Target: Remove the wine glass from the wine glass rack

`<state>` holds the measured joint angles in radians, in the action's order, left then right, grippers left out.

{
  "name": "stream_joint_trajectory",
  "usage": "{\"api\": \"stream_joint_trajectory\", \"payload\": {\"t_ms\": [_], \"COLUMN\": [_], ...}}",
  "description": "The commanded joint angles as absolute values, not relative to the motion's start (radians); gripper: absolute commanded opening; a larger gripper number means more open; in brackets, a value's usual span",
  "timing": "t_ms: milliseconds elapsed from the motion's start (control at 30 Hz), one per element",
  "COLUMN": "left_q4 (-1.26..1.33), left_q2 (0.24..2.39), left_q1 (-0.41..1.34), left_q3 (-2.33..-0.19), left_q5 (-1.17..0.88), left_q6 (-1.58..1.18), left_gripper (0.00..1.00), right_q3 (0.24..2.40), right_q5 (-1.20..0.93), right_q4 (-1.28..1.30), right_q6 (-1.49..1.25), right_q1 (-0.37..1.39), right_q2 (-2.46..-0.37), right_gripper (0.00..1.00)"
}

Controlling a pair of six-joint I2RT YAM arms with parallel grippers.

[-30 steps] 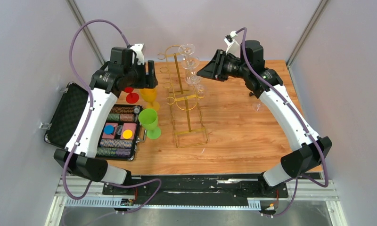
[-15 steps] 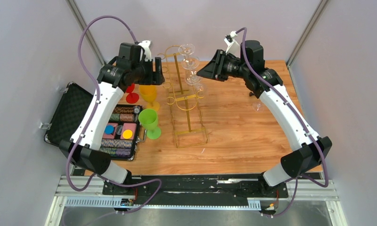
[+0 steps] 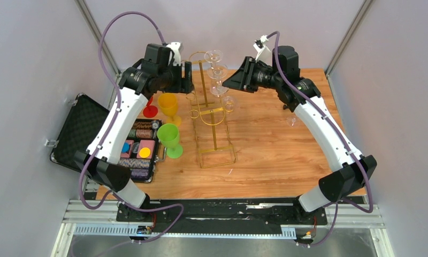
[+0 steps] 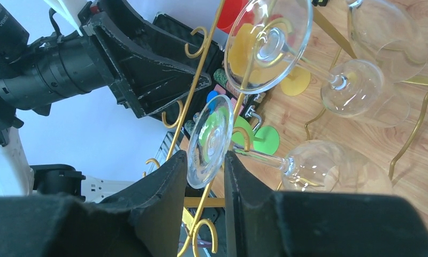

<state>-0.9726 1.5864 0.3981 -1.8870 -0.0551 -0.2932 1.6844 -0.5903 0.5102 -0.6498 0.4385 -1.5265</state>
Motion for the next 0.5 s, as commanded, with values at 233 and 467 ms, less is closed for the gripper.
{"api": "stream_joint_trajectory", "payload": {"t_ms": [233,467], "left_q4": [-0.976,-0.978], "left_q2": [1.593,1.588], "left_q1": [0.426,0.426], "left_q3": [-1.935,-1.93], "left_q5": [-0.025,-0.017], "left_q6": [-0.301,-0.295], "left_gripper": [0.79,0.79], "right_q3": [1.718,1.72], "right_q5": [-0.63,-0.63], "right_q4": [0.448,0.451], "right_q6": [-0.682,-0.689], "right_q1": [0.469,0.469], "right_q2": [-1.522,-1.54], "right_gripper": [0.29,0.25]}}
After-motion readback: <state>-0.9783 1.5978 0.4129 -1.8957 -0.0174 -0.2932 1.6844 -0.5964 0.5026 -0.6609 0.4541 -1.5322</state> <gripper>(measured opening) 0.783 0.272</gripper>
